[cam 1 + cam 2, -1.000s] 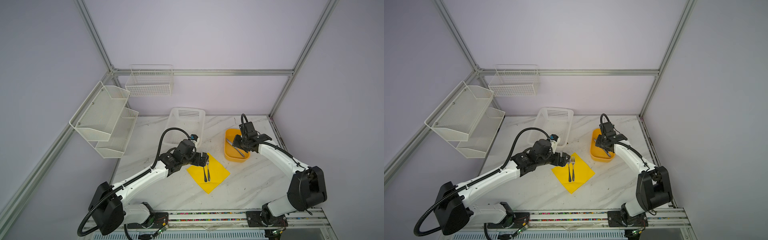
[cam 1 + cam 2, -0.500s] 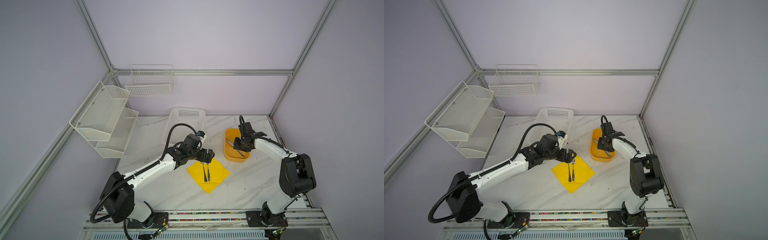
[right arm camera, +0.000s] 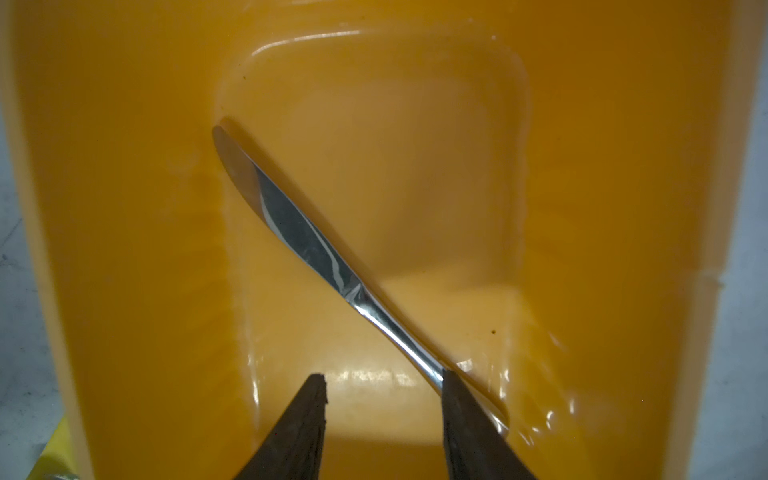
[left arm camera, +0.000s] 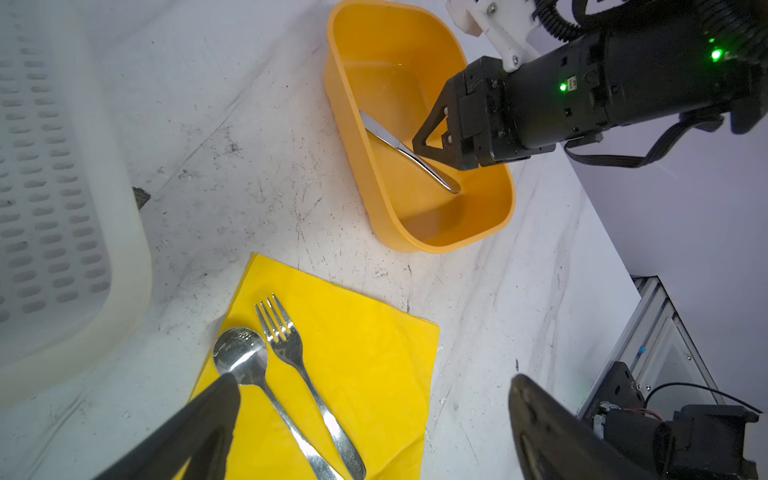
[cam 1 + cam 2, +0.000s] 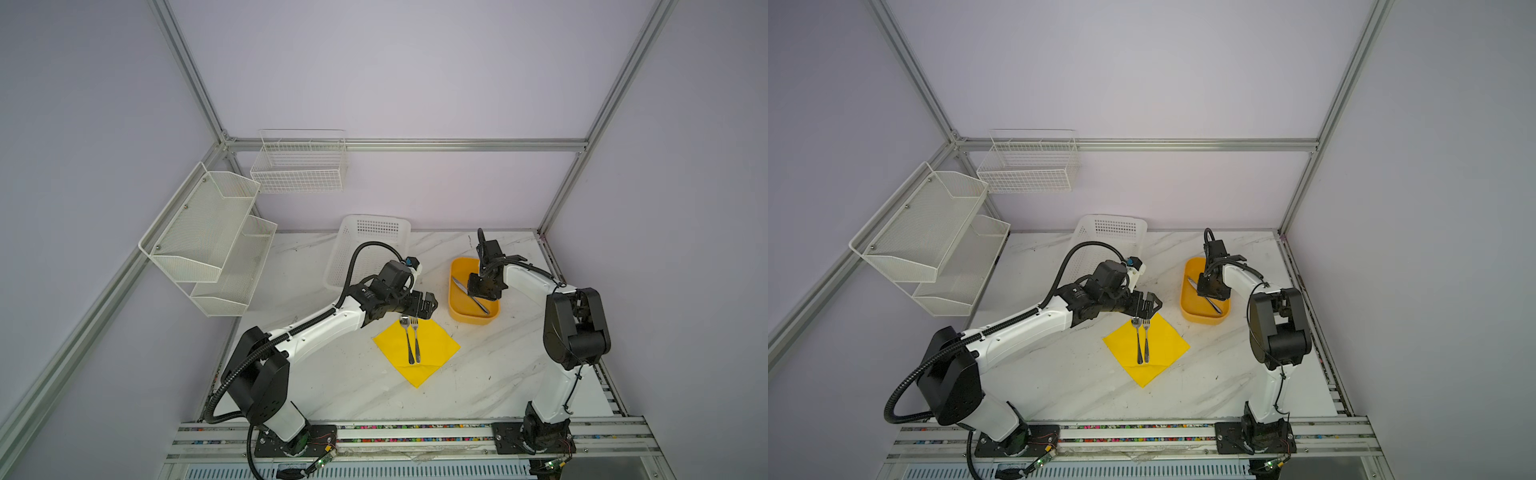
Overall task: Place the utensils on the paper napkin and roll it up
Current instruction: 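Lower the right gripper into the yellow tray onto the steel knife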
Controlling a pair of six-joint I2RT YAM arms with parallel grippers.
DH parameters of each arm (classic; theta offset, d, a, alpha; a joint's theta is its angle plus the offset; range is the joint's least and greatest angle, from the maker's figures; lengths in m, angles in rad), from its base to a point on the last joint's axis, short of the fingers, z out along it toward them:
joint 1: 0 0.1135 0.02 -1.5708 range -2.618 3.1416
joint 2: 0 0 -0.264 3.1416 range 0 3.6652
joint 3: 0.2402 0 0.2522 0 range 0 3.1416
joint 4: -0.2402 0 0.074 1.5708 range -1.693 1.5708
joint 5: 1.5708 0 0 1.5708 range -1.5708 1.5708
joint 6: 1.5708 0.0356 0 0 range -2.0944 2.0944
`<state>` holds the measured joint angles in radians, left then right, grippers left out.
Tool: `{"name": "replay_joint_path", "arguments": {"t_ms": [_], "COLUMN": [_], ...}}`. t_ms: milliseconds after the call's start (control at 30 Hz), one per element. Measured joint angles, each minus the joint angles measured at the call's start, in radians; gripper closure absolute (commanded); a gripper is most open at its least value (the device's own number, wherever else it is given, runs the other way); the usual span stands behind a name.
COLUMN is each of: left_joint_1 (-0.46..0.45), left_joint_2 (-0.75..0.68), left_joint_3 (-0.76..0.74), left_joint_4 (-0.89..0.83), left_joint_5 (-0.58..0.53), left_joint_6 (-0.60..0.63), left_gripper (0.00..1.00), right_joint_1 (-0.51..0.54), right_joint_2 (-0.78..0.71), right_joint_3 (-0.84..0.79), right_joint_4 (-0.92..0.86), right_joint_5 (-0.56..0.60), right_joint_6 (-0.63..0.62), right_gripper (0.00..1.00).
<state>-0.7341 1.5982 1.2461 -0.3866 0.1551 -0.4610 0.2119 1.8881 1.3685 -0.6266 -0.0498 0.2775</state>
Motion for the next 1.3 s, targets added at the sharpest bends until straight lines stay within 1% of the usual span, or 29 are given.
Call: {"name": "replay_joint_path", "arguments": {"t_ms": [533,667,800,867,1033,1100,1167,1300], "left_joint_1": [-0.008,-0.008,-0.008,-0.008,-0.008,-0.008,-0.008,-0.006], "left_joint_2": [0.053,0.085,0.086,0.085,0.085,0.085,0.085,0.085], "left_joint_3": [0.053,0.069,0.069,0.069,0.069,0.069,0.069,0.069], "left_joint_4": [-0.011,-0.012,-0.014,-0.015,-0.015,-0.015,-0.016,-0.016], "left_joint_5": [0.020,0.015,-0.008,-0.022,-0.043,-0.048,-0.053,-0.057], "left_joint_6": [-0.004,-0.010,-0.007,-0.005,0.002,0.009,0.013,0.026], "left_gripper": [0.00,0.00,0.00,0.00,0.00,0.00,0.00,0.00], "right_joint_1": [0.000,0.000,0.000,0.000,0.000,0.000,0.000,0.000], "right_joint_2": [0.129,0.162,0.182,0.187,0.197,0.197,0.190,0.180], "right_joint_3": [0.110,0.139,0.150,0.164,0.172,0.166,0.154,0.137], "right_joint_4": [-0.066,-0.078,-0.094,-0.105,-0.114,-0.109,-0.106,-0.097], "right_joint_5": [-0.024,-0.022,-0.014,-0.006,0.002,0.004,0.005,-0.003], "right_joint_6": [-0.071,-0.085,-0.092,-0.092,-0.092,-0.082,-0.069,-0.023], "right_gripper": [0.56,0.60,0.64,0.69,0.75,0.78,0.83,0.85]}}
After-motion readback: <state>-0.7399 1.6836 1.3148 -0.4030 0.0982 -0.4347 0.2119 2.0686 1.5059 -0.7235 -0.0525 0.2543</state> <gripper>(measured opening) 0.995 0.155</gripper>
